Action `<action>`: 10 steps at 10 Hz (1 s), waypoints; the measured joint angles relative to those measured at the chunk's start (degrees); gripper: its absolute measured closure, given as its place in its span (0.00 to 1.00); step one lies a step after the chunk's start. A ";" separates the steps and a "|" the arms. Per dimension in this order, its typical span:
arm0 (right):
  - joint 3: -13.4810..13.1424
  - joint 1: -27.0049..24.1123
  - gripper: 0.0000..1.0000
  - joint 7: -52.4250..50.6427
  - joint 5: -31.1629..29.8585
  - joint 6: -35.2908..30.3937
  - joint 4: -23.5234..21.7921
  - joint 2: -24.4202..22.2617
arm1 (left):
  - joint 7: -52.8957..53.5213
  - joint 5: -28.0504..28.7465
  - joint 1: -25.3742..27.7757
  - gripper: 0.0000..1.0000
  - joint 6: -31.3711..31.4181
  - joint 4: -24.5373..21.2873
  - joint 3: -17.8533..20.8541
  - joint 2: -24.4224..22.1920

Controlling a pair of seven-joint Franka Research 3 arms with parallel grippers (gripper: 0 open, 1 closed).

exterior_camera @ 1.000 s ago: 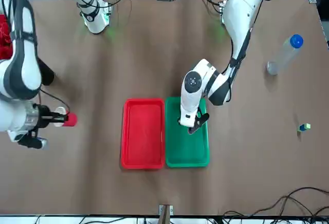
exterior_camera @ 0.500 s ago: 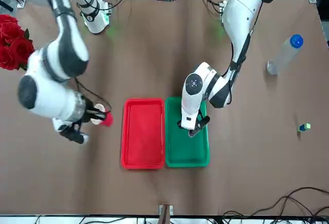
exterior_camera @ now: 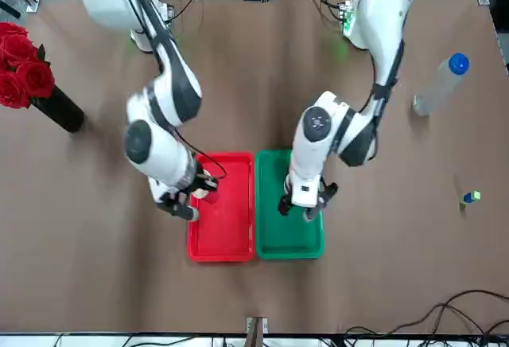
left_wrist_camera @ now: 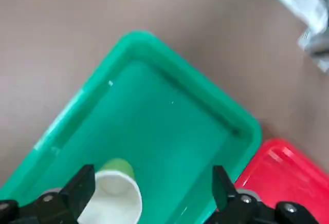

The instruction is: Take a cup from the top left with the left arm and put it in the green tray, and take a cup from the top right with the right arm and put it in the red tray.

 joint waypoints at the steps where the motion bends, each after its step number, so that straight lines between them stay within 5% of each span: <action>1: -0.02 0.74 0.98 0.00 -0.01 1.40 0.01 1.74 | 2.47 -1.60 2.56 0.00 -1.71 0.05 -0.19 -1.85; 6: -0.45 1.97 0.98 0.00 -0.17 5.85 0.01 6.29 | 25.50 -5.30 13.77 0.00 -16.22 0.10 -0.27 -9.92; 10: -0.47 2.34 0.95 0.00 -1.08 6.51 0.04 7.73 | 40.49 -5.37 17.79 0.00 -27.77 -1.19 -0.32 -19.43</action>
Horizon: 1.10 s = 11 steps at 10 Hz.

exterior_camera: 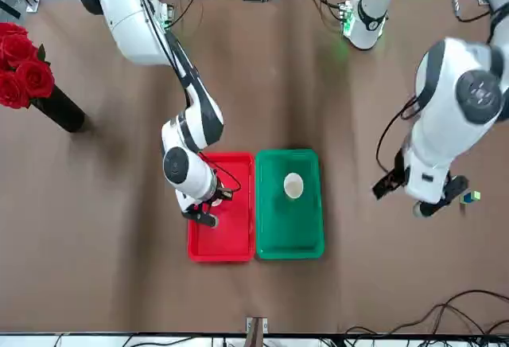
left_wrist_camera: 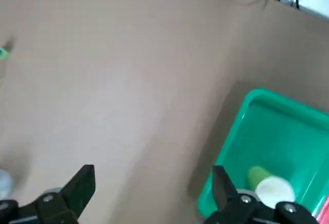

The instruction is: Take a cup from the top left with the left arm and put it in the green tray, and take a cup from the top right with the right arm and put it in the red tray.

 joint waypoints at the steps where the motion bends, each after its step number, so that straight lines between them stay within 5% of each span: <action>1: -0.02 0.01 0.86 0.00 -0.17 0.00 0.00 0.01 | 4.49 -0.64 1.21 0.00 -1.58 -0.72 0.07 -2.57; 3: -0.06 0.02 0.57 0.07 -0.24 0.00 0.12 0.02 | 13.60 -4.66 2.52 0.00 -6.18 -1.91 1.36 -8.13; 8: -0.15 0.08 0.33 0.54 -0.24 -2.30 2.99 -0.64 | 23.61 -10.13 -0.24 0.00 -10.70 -3.65 7.54 -14.39; 11: -1.15 -0.38 0.27 0.53 -0.34 -17.59 11.82 -2.06 | 25.53 -9.38 -0.50 0.00 -10.49 -4.28 7.53 -13.80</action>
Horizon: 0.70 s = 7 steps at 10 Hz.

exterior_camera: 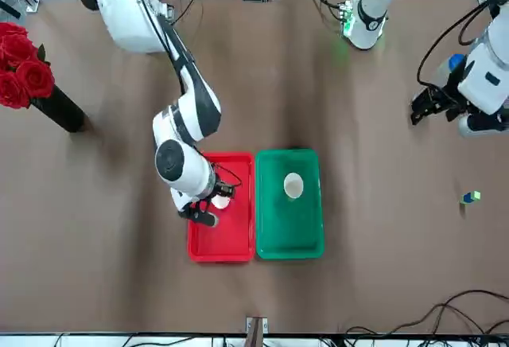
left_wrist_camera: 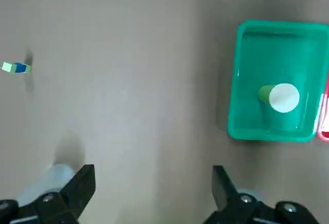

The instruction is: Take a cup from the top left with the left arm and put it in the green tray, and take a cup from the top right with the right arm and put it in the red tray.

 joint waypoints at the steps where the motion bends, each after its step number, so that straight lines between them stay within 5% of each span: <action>1: -0.55 -1.20 0.27 -0.01 -0.11 -3.92 2.33 -0.77 | 0.11 0.68 -0.02 0.00 0.10 -0.01 0.00 0.11; 5: -0.98 -9.78 0.27 -0.54 -2.71 -8.15 4.17 -7.45 | 0.49 2.08 -0.02 0.00 0.10 -0.12 -0.02 0.17; 7: -1.07 -13.20 0.26 -0.54 -9.08 -10.33 4.18 -9.53 | 0.49 2.09 -0.03 0.00 0.11 -0.06 -0.02 0.16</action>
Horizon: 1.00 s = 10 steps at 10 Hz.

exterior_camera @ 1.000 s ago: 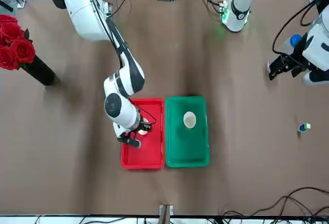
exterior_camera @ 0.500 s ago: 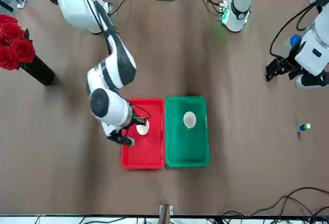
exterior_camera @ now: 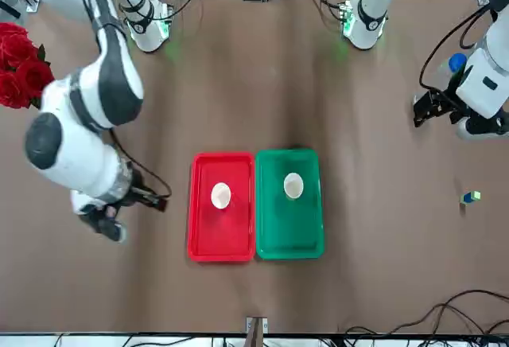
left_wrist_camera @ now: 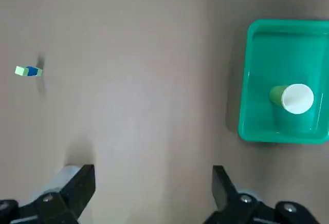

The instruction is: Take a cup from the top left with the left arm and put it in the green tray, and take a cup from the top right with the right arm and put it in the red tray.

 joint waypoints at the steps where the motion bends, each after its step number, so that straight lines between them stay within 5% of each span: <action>1: -0.03 -2.44 0.22 -0.93 -3.02 -0.48 0.00 -0.70 | 0.00 0.00 -0.01 0.00 0.00 0.12 -0.01 -0.02; 6: -0.40 -17.43 0.19 -25.15 -5.26 -1.95 -5.28 -9.19 | 0.14 0.01 -0.07 0.00 0.00 0.55 -0.07 -0.09; 10: -1.66 -19.65 0.18 -36.00 -5.21 -2.26 -16.85 -20.02 | 2.93 0.01 0.01 0.00 0.00 0.66 -0.08 -0.11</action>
